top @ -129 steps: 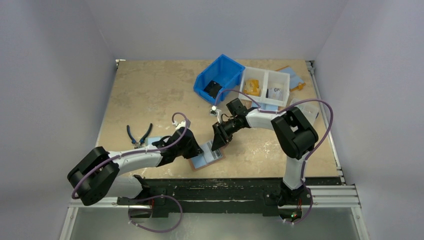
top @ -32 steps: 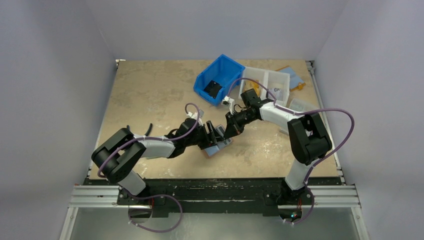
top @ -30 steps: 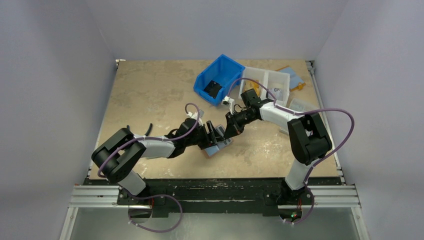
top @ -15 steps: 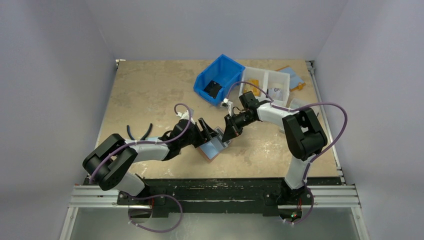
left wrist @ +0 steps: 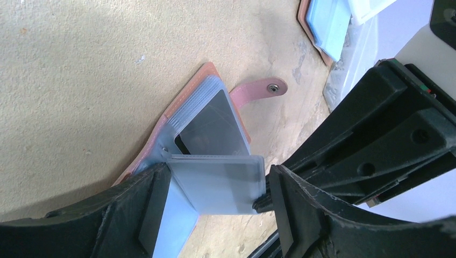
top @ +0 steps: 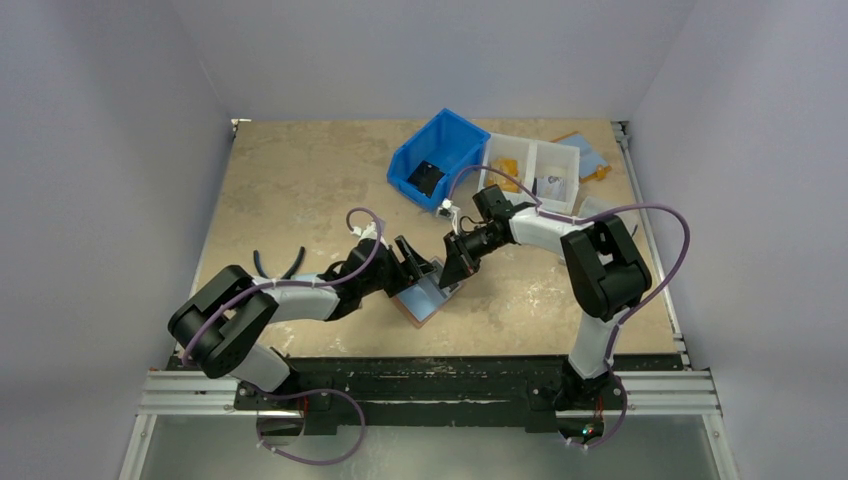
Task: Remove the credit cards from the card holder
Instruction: Remove the credit card from the card holder.
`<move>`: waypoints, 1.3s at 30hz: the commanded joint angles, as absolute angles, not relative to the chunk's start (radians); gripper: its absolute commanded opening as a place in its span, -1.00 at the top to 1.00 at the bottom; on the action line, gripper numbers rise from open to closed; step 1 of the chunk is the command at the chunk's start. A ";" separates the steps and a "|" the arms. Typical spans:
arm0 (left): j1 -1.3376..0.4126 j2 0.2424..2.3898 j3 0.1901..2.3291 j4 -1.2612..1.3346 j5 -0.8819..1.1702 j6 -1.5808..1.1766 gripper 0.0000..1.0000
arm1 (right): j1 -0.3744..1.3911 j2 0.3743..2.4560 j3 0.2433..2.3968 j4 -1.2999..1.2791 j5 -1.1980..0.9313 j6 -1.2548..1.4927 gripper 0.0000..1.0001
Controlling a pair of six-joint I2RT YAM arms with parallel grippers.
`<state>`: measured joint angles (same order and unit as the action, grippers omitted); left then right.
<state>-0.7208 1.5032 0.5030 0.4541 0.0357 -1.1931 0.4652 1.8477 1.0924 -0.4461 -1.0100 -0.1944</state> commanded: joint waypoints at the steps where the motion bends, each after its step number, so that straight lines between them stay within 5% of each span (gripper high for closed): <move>1: -0.715 1.491 0.498 0.495 0.024 -1.207 -0.44 | 0.487 1.867 1.108 -0.440 -1.077 -0.197 0.66; 19: -0.710 1.454 0.377 0.622 0.032 -1.207 -0.13 | 0.494 1.879 1.115 -0.446 -1.104 -0.204 0.18; 32: -0.706 1.470 0.361 0.663 0.055 -1.198 -0.16 | 0.505 1.886 1.111 -0.442 -1.034 -0.200 0.26; 39: -0.705 1.456 0.363 0.643 0.058 -1.197 -0.38 | 0.511 1.868 1.109 -0.439 -0.946 -0.212 0.26</move>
<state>-0.7136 1.4681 0.3660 0.6117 0.0502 -1.2110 0.5034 1.8793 1.0935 -0.4480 -1.0325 -0.1944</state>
